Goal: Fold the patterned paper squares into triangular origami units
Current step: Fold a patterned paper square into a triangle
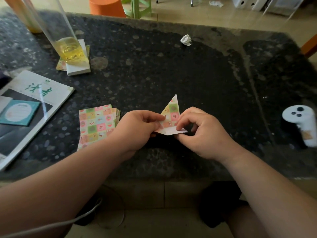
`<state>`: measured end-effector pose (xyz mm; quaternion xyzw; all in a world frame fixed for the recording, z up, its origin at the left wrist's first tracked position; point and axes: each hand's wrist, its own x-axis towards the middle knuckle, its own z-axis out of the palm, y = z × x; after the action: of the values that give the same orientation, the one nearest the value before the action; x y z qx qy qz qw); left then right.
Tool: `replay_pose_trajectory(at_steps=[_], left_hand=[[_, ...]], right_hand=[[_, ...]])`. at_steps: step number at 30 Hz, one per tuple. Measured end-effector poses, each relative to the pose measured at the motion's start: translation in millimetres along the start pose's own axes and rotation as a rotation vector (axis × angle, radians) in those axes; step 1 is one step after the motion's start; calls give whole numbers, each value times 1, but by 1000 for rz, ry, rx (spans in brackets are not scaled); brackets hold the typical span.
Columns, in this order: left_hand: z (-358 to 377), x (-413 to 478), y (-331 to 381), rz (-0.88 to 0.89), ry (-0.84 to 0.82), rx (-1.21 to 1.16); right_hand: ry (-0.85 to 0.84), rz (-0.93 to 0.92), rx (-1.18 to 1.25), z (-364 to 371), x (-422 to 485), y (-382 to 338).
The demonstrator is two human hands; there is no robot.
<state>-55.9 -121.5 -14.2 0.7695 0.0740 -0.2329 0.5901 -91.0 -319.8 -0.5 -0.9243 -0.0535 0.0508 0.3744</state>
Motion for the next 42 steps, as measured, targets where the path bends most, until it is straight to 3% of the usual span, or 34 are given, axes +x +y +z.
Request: replay_pose_trajectory(at_steps=[5, 10, 19, 24, 28, 32, 42], left_hand=[[-2, 1, -1, 18, -5, -91], [-3, 1, 0, 32, -9, -193], [-3, -2, -2, 70, 47, -22], [-5, -6, 7, -79, 84, 47], [-5, 0, 7, -220, 81, -141], [-10, 4, 5, -225, 72, -145], [-14, -3, 7, -194, -116, 66]], right_hand=[[-89, 96, 120, -2, 2, -5], [43, 296, 171, 2, 8, -8], [57, 394, 475, 8, 12, -14], [108, 431, 398, 9, 14, -18], [63, 406, 270, 8, 15, -17], [10, 380, 142, 7, 13, -13], [27, 401, 147, 8, 13, -9]])
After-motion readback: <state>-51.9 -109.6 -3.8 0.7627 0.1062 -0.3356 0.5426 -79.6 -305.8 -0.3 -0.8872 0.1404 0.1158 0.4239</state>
